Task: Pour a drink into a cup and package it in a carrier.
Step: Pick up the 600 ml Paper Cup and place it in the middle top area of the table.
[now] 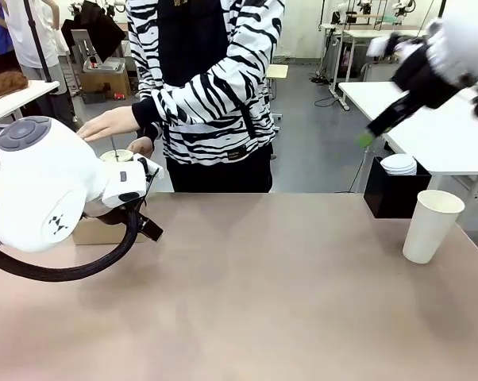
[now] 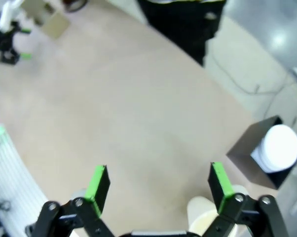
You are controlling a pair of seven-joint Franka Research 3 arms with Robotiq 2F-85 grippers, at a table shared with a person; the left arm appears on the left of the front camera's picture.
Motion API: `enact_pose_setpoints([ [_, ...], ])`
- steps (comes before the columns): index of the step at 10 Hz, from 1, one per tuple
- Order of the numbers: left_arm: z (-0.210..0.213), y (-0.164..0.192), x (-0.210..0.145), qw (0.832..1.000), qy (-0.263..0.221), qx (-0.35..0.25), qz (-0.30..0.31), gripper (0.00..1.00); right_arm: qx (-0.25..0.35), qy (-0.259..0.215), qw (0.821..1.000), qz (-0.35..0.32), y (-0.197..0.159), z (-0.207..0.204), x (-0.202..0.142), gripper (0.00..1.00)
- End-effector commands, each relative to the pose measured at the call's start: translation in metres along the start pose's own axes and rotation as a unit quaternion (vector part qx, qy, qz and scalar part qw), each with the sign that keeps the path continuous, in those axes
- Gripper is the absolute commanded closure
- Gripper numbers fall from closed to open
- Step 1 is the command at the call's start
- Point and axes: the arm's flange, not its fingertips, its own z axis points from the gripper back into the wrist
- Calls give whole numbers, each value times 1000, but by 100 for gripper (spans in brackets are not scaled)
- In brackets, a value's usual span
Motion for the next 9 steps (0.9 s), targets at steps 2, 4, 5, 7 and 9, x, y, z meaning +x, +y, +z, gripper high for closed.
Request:
enact_pose_setpoints([
  [2, 0, 1, 0, 1000, 0, -1, 1, 0, 151, 10, 983, 104, -82, 40, -31, 0],
  [4, 0, 1, 0, 1000, 0, -1, 1, 0, 173, -30, 977, 118, -130, 32, -59, 0],
  [5, 0, 1, 0, 1000, 0, -1, 1, 0, 172, -46, 978, 106, -146, 22, -73, 0],
  [7, 0, 1, 0, 1000, 0, -1, 1, 0, 166, -32, 979, 111, -126, 35, -81, 0],
  [9, 0, 1, 0, 1000, 0, -1, 1, 0, 166, -32, 979, 111, -126, 35, -81, 0],
])
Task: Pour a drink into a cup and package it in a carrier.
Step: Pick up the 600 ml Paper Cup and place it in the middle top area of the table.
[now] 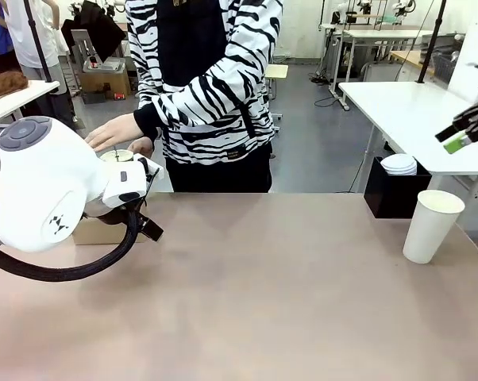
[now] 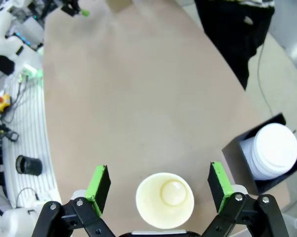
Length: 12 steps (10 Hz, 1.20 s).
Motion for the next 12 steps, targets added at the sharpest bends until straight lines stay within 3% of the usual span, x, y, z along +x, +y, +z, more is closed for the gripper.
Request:
enact_pose_setpoints([
  [1, 0, 1, 0, 1000, 0, -1, 1, 0, 0, 7, 1000, -4, 17, 6, 7, 0],
  [3, 0, 1, 0, 1000, 0, -1, 1, 0, -2, 0, 1000, 7, 10, 6, 11, 0],
  [5, 0, 1, 0, 1000, 0, -1, 1, 0, -42, -103, 994, -1, -22, 39, -51, 0],
  [7, 0, 1, 0, 1000, 0, -1, 1, 0, -63, -204, 977, 31, -27, 60, -123, 0],
  [10, 0, 1, 0, 1000, 0, -1, 1, 0, -66, -310, 947, 54, -30, 47, -199, 0],
  [12, 0, 1, 0, 1000, 0, -1, 1, 0, -66, -343, 936, 53, -33, 18, -241, 0],
])
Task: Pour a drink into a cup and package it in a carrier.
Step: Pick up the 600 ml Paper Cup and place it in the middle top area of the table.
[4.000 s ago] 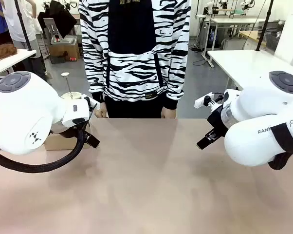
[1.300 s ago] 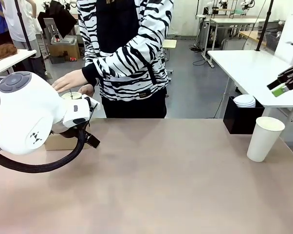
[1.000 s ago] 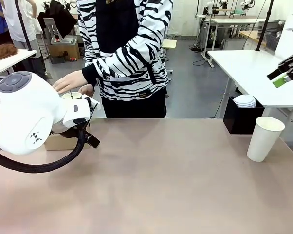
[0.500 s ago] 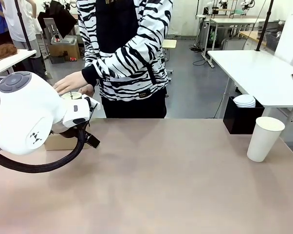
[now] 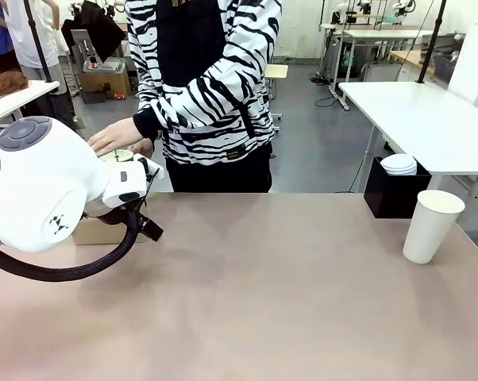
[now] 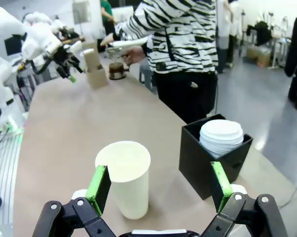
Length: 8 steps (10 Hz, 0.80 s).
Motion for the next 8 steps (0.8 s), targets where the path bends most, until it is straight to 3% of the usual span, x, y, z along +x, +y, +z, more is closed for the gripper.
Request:
enact_pose_setpoints([
  [1, 0, 1, 0, 1000, 0, -1, 2, 0, 14, -32, 999, 14, -2, -6, -32, 0],
  [4, 0, 1, 0, 1000, 0, -1, 2, 0, 27, -43, 999, 11, 12, -11, -83, 0],
  [8, 0, 1, 0, 1000, 0, -1, 2, 0, 38, -53, 998, 0, 20, -45, -119, 0],
])
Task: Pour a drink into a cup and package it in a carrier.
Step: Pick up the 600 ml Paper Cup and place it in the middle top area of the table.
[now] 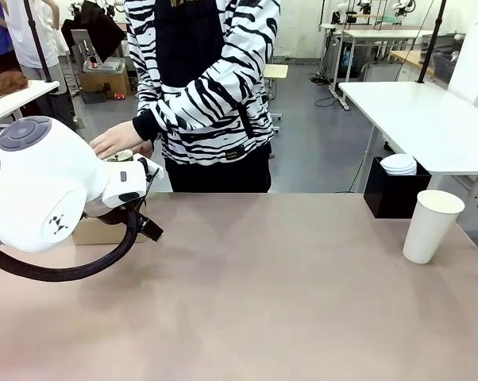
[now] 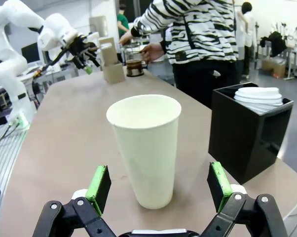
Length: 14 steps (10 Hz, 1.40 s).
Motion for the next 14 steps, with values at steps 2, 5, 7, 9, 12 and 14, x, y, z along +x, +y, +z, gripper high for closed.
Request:
enact_pose_setpoints([
  [2, 0, 1, 0, 1000, 0, -1, 2, 0, 5, -18, 1000, 7, 1, -28, -17, 0],
  [5, 0, 1, 0, 1000, 0, -1, 2, 0, 8, -28, 1000, 3, 1, -46, -32, 0],
  [7, 0, 1, 0, 1000, 0, -1, 2, 0, -4, -36, 999, 5, 1, -55, -32, 0],
  [9, 0, 1, 0, 1000, 0, -1, 2, 0, 4, -32, 999, -1, -1, -61, -37, 0],
  [12, 0, 1, 0, 1000, 0, -1, 2, 0, 14, -34, 999, -14, -3, -50, -32, 0],
  [14, 0, 1, 0, 1000, 0, -1, 2, 0, 7, -33, 999, -18, -7, -58, -38, 0],
])
